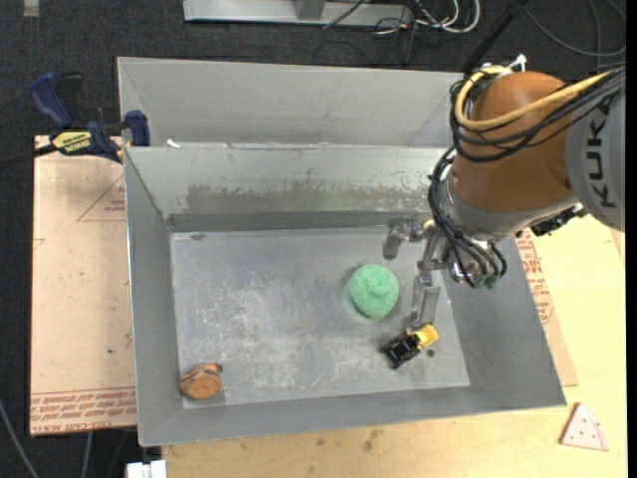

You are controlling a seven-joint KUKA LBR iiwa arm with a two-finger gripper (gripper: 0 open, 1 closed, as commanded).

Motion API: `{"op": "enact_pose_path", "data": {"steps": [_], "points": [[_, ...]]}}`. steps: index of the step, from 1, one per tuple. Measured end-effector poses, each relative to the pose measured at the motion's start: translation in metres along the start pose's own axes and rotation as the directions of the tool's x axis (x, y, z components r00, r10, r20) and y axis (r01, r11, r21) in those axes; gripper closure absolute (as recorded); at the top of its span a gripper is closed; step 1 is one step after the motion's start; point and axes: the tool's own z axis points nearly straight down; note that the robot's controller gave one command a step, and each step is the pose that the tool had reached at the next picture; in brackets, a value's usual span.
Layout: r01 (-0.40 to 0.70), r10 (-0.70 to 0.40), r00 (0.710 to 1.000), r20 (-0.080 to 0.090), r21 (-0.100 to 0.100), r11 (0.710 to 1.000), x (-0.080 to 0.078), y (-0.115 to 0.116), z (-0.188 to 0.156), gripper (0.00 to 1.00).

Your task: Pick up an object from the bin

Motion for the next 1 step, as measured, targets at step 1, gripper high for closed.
{"op": "enact_pose_path", "data": {"steps": [1], "points": [[0.05,-0.05,0.999,0.01,0.001,0.999,-0.0161,-0.0085,0.0423,0.0]]}}
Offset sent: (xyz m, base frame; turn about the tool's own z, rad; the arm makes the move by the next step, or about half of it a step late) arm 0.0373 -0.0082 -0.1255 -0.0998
